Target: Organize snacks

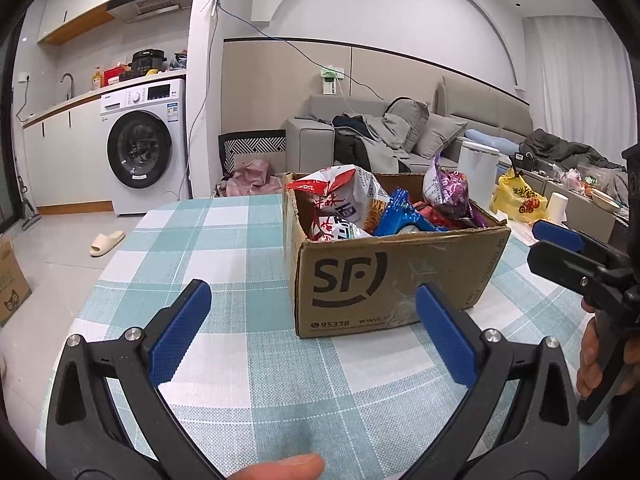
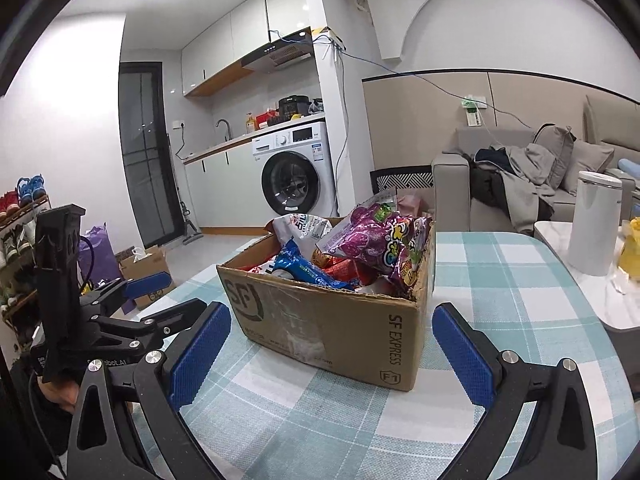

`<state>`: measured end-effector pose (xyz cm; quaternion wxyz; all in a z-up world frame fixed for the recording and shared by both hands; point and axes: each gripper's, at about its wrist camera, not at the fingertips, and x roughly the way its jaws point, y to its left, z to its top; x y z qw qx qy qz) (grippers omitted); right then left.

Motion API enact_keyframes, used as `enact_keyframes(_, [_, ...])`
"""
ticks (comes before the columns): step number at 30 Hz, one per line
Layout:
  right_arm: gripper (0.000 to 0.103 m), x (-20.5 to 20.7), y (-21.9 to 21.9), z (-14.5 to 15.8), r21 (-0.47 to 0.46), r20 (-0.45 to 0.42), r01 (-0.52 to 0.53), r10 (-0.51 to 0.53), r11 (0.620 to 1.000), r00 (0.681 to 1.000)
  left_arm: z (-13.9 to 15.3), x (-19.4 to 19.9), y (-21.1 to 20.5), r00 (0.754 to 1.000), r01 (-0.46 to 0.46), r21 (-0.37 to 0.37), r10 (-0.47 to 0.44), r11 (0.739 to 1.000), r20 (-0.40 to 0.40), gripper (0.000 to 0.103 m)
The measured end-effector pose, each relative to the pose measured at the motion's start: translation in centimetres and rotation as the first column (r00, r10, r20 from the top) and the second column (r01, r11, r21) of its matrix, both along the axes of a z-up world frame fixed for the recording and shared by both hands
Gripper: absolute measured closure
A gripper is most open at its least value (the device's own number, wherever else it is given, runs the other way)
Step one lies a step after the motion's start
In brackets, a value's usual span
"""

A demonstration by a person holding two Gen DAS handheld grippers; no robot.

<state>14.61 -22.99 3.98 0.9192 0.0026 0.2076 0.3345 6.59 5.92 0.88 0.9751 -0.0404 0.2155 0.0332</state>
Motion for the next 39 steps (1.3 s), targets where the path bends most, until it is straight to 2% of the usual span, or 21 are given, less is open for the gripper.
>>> enact_keyframes(17, [0.000,-0.91,-0.22,-0.16,-0.015,0.062,0.026,-0.025,1.000,0.998,-0.22,0.10,0.22,1.000,-0.017,-0.008,0.017,1.000,-0.001,0.001])
enact_keyframes(39, [0.000,-1.07,-0.32,-0.15,-0.014,0.063,0.025,-0.024,1.000,0.998,-0.16,0.28,-0.09,1.000,-0.009,-0.004,0.009,1.000,-0.001,0.001])
